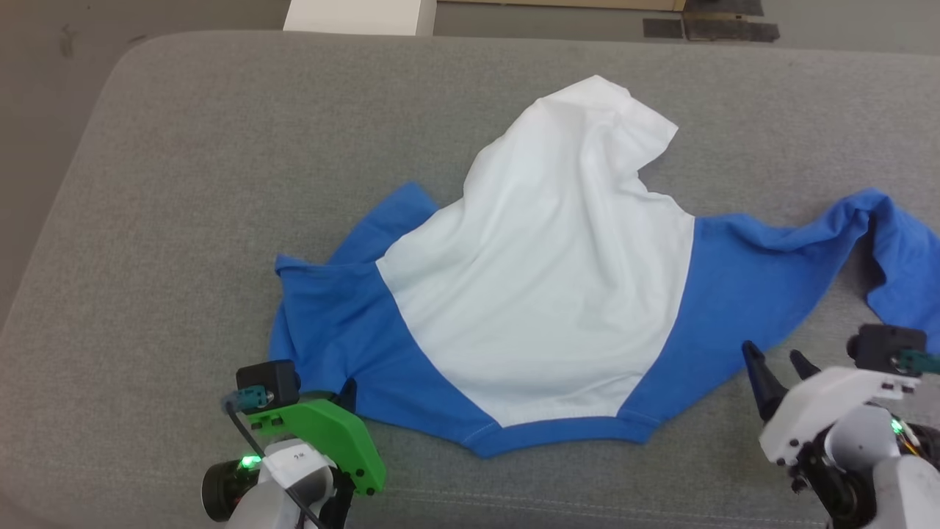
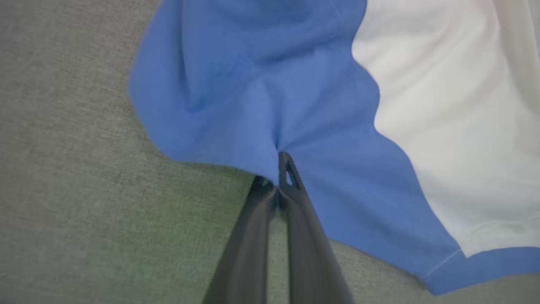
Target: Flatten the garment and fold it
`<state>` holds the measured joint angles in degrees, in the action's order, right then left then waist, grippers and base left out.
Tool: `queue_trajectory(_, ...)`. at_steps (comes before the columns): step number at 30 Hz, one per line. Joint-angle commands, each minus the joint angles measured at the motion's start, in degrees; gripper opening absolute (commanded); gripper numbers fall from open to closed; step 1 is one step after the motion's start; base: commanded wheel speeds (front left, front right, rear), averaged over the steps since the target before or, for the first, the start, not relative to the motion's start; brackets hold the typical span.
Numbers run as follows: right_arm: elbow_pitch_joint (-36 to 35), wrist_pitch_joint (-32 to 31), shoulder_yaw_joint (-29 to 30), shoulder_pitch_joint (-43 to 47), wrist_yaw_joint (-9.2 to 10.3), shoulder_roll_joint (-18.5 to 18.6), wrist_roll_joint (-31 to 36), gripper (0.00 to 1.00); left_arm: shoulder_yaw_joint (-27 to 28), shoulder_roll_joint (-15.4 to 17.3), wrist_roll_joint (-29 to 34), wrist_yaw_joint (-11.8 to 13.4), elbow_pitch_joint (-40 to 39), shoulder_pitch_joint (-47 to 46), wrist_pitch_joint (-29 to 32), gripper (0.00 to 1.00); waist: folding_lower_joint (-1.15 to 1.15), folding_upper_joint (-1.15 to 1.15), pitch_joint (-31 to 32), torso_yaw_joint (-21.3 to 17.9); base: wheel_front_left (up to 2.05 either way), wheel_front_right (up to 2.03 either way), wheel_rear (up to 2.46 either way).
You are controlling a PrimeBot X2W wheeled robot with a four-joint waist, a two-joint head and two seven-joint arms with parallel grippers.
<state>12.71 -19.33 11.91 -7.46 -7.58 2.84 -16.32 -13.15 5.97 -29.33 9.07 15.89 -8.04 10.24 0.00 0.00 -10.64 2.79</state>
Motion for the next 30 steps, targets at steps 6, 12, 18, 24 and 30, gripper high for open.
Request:
queue_trajectory(6, 7.1, -4.4, -0.5, -5.9, 0.09, 0.0, 1.3, 1.00, -0.6, 0.3, 0.0, -0.5, -0.2, -1.0, -0.8, 0.00, 0.00, 0.00, -1.9, 1.3, 0.00, 0.00, 0.00)
queue_trajectory(12, 10.4, -8.4, 0.5, -7.3, 0.09, 0.0, 3.1, 0.28, -1.2, 0.2, -0.1, -1.0, 0.3, -1.2, -1.1, 0.00, 0.00, 0.00, -2.1, 2.0, 0.00, 0.00, 0.00)
queue_trajectory(18, 7.9, -6.0, 0.2, -6.1, 0.09, 0.0, 3.5, 0.00, -1.4, 0.8, -0.2, -1.7, 0.2, -0.8, -2.3, 0.00, 0.00, 0.00, -0.7, 1.5, 0.00, 0.00, 0.00)
queue_trajectory(24, 0.6, -4.1, -0.4, -2.7, 0.09, 0.0, 2.5, 0.00, -0.8, 1.4, -1.3, -3.3, -3.1, -0.2, -4.3, 0.00, 0.00, 0.00, 2.1, 0.3, 0.00, 0.00, 0.00)
queue_trajectory(30, -13.8, -8.2, -0.1, 2.1, 0.09, 0.0, 3.6, 0.00, 1.1, 1.9, -7.1, -7.0, -13.5, -0.8, -2.2, 0.00, 0.00, 0.00, 4.4, -0.8, 0.00, 0.00, 0.00)
